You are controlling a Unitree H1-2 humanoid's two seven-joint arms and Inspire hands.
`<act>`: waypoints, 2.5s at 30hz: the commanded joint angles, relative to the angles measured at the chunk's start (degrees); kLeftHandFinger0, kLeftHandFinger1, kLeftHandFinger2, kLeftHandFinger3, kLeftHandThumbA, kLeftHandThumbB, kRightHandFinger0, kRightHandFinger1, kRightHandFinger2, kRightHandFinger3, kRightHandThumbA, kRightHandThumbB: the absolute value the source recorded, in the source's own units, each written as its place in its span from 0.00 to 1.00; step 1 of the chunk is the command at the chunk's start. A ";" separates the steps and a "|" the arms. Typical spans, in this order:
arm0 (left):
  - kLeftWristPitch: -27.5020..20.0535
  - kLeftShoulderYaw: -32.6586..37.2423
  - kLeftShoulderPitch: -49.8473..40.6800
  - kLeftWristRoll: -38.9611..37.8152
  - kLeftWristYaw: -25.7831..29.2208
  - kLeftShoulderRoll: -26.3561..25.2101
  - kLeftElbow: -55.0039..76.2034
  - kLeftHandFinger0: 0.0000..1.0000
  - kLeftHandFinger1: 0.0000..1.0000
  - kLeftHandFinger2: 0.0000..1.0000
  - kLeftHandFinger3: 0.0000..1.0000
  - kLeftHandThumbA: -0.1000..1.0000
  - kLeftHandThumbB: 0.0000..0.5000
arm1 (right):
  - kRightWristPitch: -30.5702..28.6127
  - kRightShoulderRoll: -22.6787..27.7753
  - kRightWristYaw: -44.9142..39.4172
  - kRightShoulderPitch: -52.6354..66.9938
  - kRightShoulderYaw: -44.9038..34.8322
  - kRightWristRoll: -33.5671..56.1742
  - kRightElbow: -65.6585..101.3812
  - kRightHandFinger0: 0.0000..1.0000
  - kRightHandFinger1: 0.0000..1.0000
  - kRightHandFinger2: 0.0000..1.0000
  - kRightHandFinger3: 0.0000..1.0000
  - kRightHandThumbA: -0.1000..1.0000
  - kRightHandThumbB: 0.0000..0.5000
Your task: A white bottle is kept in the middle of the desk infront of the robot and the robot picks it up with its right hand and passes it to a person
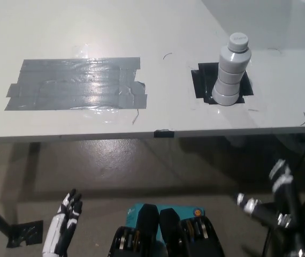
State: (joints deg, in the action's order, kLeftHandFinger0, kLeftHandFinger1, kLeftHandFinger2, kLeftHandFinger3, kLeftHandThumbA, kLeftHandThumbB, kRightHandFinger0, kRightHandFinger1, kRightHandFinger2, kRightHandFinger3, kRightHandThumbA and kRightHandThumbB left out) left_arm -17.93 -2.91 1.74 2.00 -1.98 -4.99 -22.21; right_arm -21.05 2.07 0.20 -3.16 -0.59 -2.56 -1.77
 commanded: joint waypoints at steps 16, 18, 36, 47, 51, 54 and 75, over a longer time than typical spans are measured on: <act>-2.30 -1.13 3.07 0.11 1.06 -0.85 0.93 1.00 1.00 1.00 1.00 0.85 0.14 | 11.16 2.76 1.84 -29.36 -6.32 4.12 -15.08 1.00 1.00 1.00 1.00 1.00 0.68; -2.42 -1.14 3.19 0.54 1.34 -0.92 0.83 1.00 1.00 1.00 1.00 0.85 0.13 | 11.46 3.24 1.87 -32.51 -6.85 4.35 -21.04 1.00 1.00 1.00 1.00 1.00 0.61; -2.12 -0.85 4.04 0.60 1.02 -0.91 1.41 1.00 1.00 1.00 1.00 0.82 0.11 | 9.55 4.46 3.21 -51.83 -6.82 3.93 -54.95 1.00 1.00 1.00 1.00 1.00 0.95; -0.92 -0.63 4.34 0.47 0.99 -0.35 2.54 1.00 1.00 1.00 1.00 0.78 0.10 | 9.86 4.89 6.14 -60.59 3.38 -3.79 -71.93 1.00 1.00 1.00 1.00 0.68 0.93; -0.09 -0.57 4.42 0.14 0.36 -0.78 3.44 1.00 1.00 1.00 1.00 0.79 0.06 | 13.14 4.82 11.64 -61.22 7.80 -7.01 -76.34 0.07 0.21 0.30 0.24 0.00 0.44; -0.57 -0.80 5.49 0.07 0.65 -0.89 2.42 1.00 1.00 1.00 1.00 0.78 0.14 | 12.88 5.09 11.79 -60.57 8.54 -6.33 -77.44 0.00 0.30 0.72 0.60 0.00 0.38; -0.01 -0.40 6.37 0.59 0.62 -1.02 1.83 1.00 1.00 1.00 1.00 0.81 0.16 | 10.48 2.42 9.36 -65.41 10.43 -7.22 -73.47 0.04 0.53 0.94 0.86 0.00 0.33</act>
State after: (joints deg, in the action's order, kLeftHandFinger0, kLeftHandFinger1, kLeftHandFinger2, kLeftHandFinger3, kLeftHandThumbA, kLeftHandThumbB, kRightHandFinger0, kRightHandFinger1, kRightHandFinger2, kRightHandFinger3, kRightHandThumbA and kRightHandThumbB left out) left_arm -17.67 -3.57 7.10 2.22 -2.00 -5.50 -21.47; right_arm -9.82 5.76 10.72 -62.66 8.42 -8.01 -77.50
